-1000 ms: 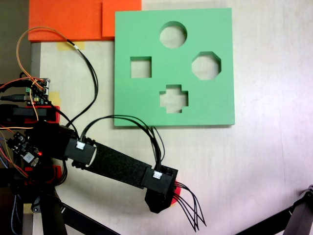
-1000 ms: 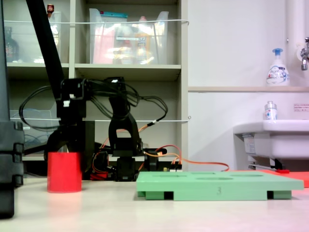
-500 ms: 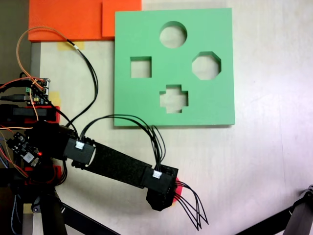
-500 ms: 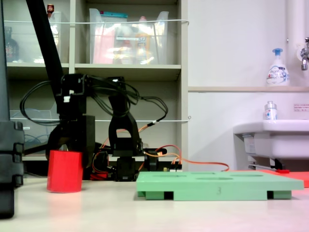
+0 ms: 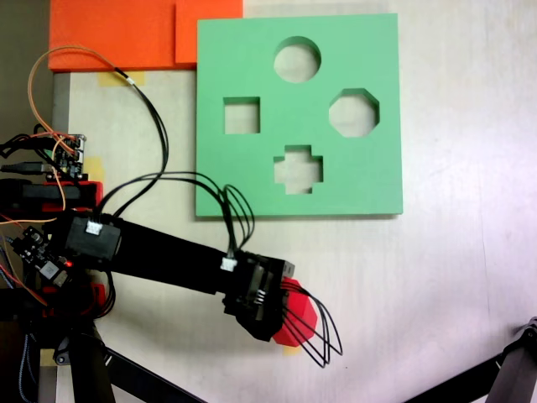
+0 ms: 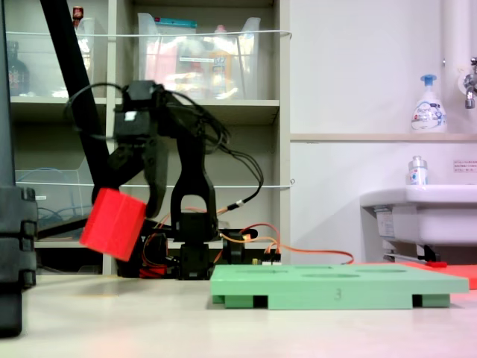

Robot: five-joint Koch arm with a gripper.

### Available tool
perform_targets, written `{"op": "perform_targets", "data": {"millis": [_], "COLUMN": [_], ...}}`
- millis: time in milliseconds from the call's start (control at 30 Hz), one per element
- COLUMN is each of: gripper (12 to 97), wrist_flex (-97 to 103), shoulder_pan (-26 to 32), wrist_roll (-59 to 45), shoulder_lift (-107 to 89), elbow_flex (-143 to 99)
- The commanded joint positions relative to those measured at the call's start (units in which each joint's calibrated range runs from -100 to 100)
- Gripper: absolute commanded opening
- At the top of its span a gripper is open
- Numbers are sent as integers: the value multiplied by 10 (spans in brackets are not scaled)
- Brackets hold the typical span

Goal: Put the octagonal pillar block into the corresponding hole

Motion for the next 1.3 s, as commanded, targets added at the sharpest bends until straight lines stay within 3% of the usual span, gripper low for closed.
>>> {"op": "perform_targets", "data": {"millis": [0,400,700,1267], "gripper": [385,384,384,384], "wrist_flex": [-30,-30,-30,-30], "shoulder_pan": [15,139,219,246], "wrist_roll": [6,107,235,267], "shoulder_lift": [-72,-155,24,352], "elbow_flex": [16,25,173,431]}}
